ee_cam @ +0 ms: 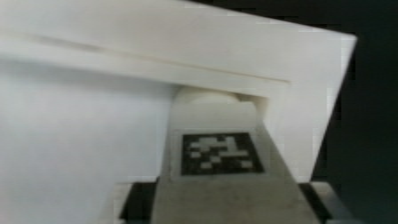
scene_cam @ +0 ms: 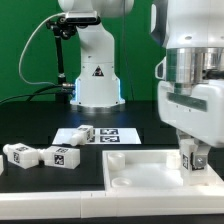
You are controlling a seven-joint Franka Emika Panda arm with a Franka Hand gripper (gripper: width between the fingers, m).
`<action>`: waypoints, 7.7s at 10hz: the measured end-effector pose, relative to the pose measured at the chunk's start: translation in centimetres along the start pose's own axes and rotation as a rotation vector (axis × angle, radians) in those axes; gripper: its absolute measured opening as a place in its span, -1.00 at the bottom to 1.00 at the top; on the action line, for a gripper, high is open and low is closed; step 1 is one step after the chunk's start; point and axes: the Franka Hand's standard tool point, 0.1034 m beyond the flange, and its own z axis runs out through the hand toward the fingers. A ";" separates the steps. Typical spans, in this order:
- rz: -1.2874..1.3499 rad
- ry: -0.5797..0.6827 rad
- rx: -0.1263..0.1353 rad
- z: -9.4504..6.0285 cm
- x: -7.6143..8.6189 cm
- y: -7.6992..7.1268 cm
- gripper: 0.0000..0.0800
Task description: Assemble one leg
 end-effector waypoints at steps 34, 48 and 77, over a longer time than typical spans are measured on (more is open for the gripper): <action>0.449 -0.083 -0.057 -0.1 1.6 0.5 -0.27; -0.419 -0.094 0.046 -2.3 -1.1 0.2 0.62; -0.998 -0.013 -0.015 -5.5 1.3 -1.6 0.62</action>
Offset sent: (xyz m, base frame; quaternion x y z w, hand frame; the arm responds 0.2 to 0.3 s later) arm 0.0000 0.0000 0.0000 0.0000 0.0000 0.1938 0.9810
